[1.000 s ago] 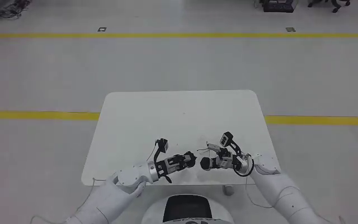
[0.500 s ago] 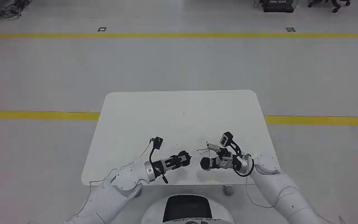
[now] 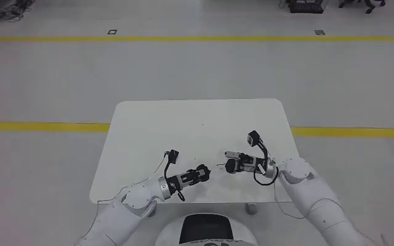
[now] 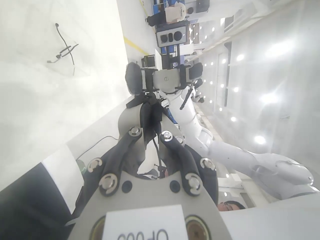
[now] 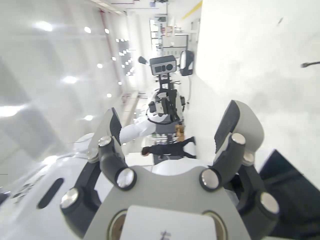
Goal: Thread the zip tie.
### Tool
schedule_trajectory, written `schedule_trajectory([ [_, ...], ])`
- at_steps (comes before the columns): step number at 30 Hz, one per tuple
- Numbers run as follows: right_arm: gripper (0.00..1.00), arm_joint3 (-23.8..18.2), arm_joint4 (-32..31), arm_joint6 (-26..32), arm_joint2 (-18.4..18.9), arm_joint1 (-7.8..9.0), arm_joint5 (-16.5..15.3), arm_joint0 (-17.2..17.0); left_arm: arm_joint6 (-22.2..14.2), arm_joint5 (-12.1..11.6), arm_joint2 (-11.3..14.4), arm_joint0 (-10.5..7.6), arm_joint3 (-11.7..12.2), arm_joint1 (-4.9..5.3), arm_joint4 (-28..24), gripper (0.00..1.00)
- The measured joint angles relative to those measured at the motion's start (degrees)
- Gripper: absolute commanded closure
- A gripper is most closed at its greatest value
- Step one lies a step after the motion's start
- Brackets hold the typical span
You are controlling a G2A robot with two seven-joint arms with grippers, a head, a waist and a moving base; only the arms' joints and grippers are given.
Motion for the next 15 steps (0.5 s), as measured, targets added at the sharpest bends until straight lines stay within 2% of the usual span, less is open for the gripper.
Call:
schedule_trajectory([
  [4, 0.0, -6.2, -14.3, -2.5, 0.1, 0.92, 0.8, 0.4, 0.0, 0.0, 0.0, 0.0, 0.0, 0.0, 0.0, 1.0],
  [6, 0.0, -7.0, -18.3, -3.0, 0.0, 1.0, 0.9, 0.4, 0.0, 0.0, 0.0, 0.0, 0.0, 0.0, 0.0, 1.0],
  [13, 0.0, -7.0, -17.2, -3.0, -0.2, 0.96, 0.7, 0.4, 0.0, 0.0, 0.0, 0.0, 0.0, 0.0, 0.0, 1.0],
  [15, 0.0, -7.3, -18.8, -3.0, -0.6, 0.99, -0.9, 0.7, 0.0, 0.0, 0.0, 0.0, 0.0, 0.0, 0.0, 1.0],
])
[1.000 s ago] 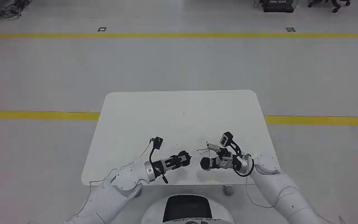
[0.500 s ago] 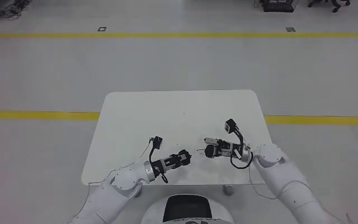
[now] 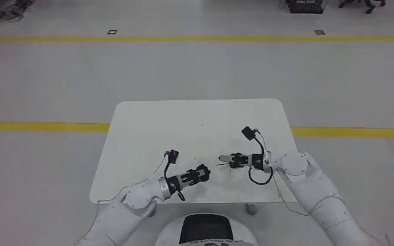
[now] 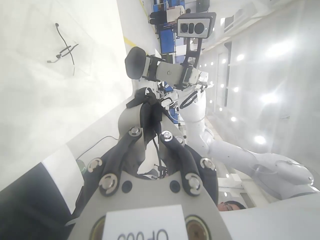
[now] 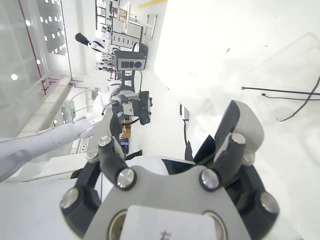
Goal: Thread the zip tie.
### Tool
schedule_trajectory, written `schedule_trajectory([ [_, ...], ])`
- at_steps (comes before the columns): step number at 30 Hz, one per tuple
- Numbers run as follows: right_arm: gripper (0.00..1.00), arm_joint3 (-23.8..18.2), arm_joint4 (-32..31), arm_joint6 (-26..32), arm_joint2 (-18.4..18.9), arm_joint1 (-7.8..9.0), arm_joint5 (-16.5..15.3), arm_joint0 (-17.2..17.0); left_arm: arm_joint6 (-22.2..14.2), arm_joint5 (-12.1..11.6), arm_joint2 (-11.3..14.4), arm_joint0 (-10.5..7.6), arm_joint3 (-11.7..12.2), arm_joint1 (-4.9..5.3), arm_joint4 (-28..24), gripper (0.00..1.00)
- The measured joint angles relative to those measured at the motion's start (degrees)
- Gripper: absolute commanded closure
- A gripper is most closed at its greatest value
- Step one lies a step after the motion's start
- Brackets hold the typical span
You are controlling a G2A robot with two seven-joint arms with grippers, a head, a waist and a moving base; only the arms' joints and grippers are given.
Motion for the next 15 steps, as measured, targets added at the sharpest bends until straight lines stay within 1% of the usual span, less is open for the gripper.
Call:
schedule_trajectory([
  [3, 0.0, 0.1, -5.5, 1.0, 0.0, 0.4, -3.5, 1.8, 0.0, 0.0, 0.0, 0.0, 0.0, 0.0, 0.0, 1.0],
  [8, 0.0, -1.5, -11.1, 4.1, -0.2, 1.07, -3.4, 4.7, 0.0, 0.0, 0.0, 0.0, 0.0, 0.0, 0.0, 1.0],
  [13, 0.0, -2.7, -16.3, 7.7, -3.3, 1.59, -3.4, 7.3, 0.0, 0.0, 0.0, 0.0, 0.0, 0.0, 0.0, 1.0],
  [15, 0.0, -2.7, -16.0, 7.8, -3.3, 1.6, -3.4, 7.3, 0.0, 0.0, 0.0, 0.0, 0.0, 0.0, 0.0, 1.0],
])
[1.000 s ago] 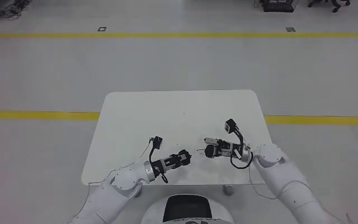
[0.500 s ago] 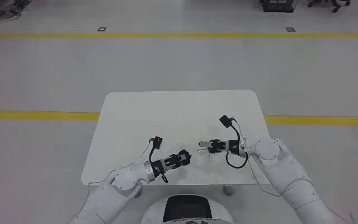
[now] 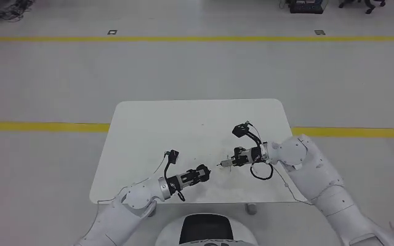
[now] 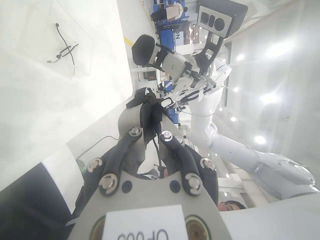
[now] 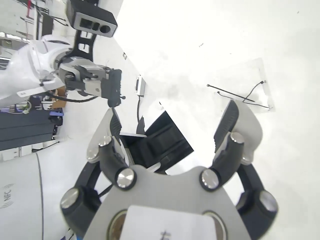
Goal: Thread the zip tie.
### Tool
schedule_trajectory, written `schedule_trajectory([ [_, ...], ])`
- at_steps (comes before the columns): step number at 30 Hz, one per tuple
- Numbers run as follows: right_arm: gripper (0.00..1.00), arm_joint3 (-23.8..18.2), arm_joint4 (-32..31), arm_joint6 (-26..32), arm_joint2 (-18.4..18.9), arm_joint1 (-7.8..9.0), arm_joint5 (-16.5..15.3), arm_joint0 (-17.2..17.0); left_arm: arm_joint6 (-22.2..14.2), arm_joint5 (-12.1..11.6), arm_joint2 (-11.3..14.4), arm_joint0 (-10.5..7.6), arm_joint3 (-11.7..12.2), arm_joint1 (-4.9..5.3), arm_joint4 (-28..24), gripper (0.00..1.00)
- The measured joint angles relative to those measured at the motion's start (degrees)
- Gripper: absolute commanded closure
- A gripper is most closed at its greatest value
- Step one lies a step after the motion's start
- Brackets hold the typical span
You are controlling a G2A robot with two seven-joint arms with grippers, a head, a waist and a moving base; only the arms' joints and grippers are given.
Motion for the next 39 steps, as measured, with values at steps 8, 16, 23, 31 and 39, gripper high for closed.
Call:
schedule_trajectory([
  [8, 0.0, 0.0, 0.2, -0.1, 0.1, -0.01, 0.0, 0.0, 0.0, 0.0, 0.0, 0.0, 0.0, 0.0, 0.0, 1.0],
  [16, 0.0, -3.2, -8.2, 0.5, -4.3, 0.9, 0.0, 3.2, 0.0, 0.0, 0.0, 0.0, 0.0, 0.0, 0.0, 1.0],
  [23, 0.0, 1.2, -8.4, -0.4, -11.3, 2.08, 0.0, 10.3, 0.0, 0.0, 0.0, 0.0, 0.0, 0.0, 0.0, 1.0],
  [31, 0.0, 6.5, -8.3, -6.2, -24.1, 3.26, 0.0, 18.4, 0.0, 0.0, 0.0, 0.0, 0.0, 0.0, 0.0, 1.0],
  [39, 0.0, 6.9, -8.2, -7.1, -25.4, 3.39, 0.0, 18.9, 0.0, 0.0, 0.0, 0.0, 0.0, 0.0, 0.0, 1.0],
])
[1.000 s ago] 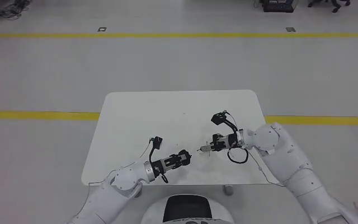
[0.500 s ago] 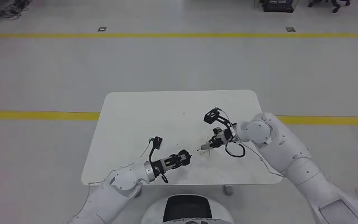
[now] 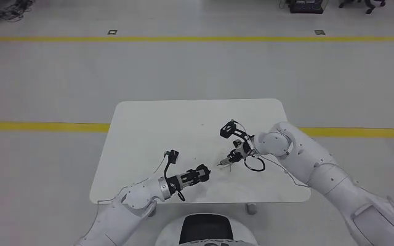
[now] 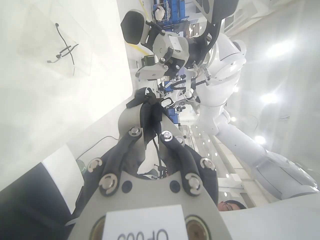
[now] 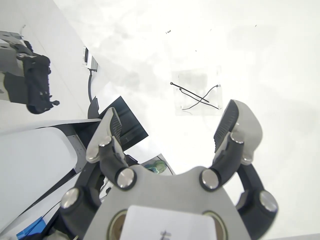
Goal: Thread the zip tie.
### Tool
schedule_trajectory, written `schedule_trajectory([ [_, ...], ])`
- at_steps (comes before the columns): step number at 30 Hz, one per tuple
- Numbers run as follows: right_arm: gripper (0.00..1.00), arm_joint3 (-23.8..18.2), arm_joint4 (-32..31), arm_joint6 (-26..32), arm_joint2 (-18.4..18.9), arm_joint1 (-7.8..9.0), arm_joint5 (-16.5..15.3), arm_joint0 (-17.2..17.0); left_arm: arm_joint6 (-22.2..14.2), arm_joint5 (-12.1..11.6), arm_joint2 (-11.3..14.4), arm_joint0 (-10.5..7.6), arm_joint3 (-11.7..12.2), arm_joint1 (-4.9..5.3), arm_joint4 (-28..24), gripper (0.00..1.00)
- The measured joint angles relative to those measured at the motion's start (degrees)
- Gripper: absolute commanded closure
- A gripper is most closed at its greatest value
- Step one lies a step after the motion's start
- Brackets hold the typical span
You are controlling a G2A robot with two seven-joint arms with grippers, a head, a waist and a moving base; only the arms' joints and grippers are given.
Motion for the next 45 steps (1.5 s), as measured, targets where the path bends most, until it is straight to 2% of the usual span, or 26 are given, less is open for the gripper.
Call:
schedule_trajectory([
  [3, 0.0, -0.1, -0.4, -0.4, -0.1, 0.0, 0.0, -0.2, 0.0, 0.0, 0.0, 0.0, 0.0, 0.0, 0.0, 1.0],
  [9, 0.0, -1.7, -6.1, -5.4, -2.5, 0.02, 0.0, -0.1, 0.0, 0.0, 0.0, 0.0, 0.0, 0.0, 0.0, 1.0],
  [15, 0.0, 0.9, -10.3, -10.1, -7.6, -0.02, 0.0, 2.6, 0.0, 0.0, 0.0, 0.0, 0.0, 0.0, 0.0, 1.0],
  [22, 0.0, 4.5, -12.4, -15.8, -14.9, -1.14, 0.0, 6.0, 0.0, 0.0, 0.0, 0.0, 0.0, 0.0, 0.0, 1.0],
  [42, 0.0, 5.1, -16.1, -17.2, -15.6, -1.61, 0.1, 5.1, 0.0, 0.0, 0.0, 0.0, 0.0, 0.0, 0.0, 1.0],
  [43, 0.07, 5.1, -16.8, -17.5, -15.5, -1.63, 0.3, 4.8, 0.0, 0.0, 0.0, 0.0, 0.0, 0.0, 0.0, 1.0],
  [45, 0.38, 5.2, -17.9, -17.6, -15.3, -1.67, 0.3, 4.5, 0.0, 0.0, 0.0, 0.0, 0.0, 0.0, 0.0, 1.0],
])
